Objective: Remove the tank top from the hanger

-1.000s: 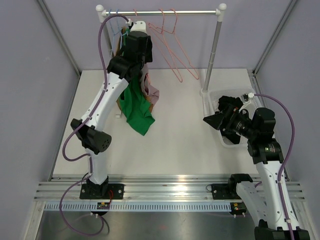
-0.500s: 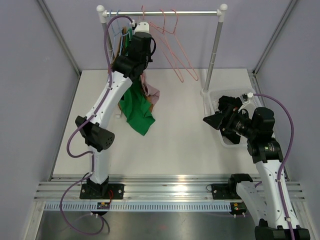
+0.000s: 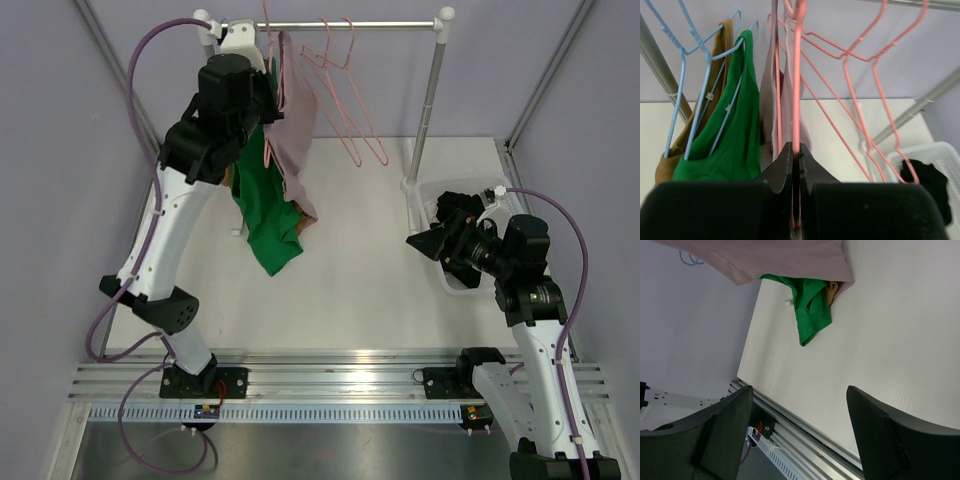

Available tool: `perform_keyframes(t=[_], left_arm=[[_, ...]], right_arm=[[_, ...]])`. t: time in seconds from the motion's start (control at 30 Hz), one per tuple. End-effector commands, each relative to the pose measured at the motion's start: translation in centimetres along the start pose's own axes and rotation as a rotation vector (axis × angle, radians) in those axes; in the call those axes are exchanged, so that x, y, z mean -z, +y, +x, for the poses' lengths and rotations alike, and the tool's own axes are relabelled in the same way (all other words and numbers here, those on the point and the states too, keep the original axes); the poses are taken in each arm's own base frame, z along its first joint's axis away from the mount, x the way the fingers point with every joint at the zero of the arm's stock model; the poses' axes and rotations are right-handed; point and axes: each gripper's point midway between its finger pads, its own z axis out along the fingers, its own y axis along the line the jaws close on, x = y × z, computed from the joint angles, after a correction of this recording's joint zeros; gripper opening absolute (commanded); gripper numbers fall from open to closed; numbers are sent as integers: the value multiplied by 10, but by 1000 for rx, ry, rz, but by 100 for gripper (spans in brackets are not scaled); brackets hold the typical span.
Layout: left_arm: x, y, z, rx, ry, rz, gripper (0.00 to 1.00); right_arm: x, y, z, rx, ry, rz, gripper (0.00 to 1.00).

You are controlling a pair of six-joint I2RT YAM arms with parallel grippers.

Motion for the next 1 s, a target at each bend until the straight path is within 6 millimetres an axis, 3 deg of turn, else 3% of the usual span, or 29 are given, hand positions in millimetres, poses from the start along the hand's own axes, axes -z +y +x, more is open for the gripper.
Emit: perform_keyframes(t=[0.0,0.17,0.23,0.3,0.33,0.4,0.43,0.5,0.57,0.63,0.67,0.77,0.83,0.87,0.97], left_arm=[[50,-21,-38,93,-94,166,0],[83,-29,-33,146,-57,254,0],[88,-31,-19,159,-23,268,0],[110,-37,-14,181,-20,324,0],[106,-37,8,174,27,323,0],[134,-40,4,201,-3,379,0],[135,-39,20,200,21,379,0],[168,-39,18,218,-4,432,0],[179,-39,38,233,25,459,0],[210,-29,32,265,-18,497,0],[214,-30,49,271,20,523,0],[246,-25,63,279,39,611,0],[251,-19,85,284,89,603,0],[263,-17,89,300,94,635,0],[278,-17,124,305,184,698,0]], right_arm=[[7,19,-13,69,-31,-33,83],[10,23,-17,85,-35,-32,83],[11,25,-19,93,-41,-38,83],[11,26,-20,102,-39,-39,83],[12,28,-20,107,-37,-44,83],[12,32,-20,115,-25,-65,83],[12,36,-20,124,-24,-82,83],[12,40,-18,132,-9,-113,83],[13,45,-17,146,-5,-138,83],[13,48,-17,151,3,-156,83],[13,51,-15,151,17,-173,83],[13,58,-14,168,33,-208,83],[10,59,-12,170,50,-219,83],[9,59,-10,169,56,-223,83],[0,58,-1,161,90,-234,82]])
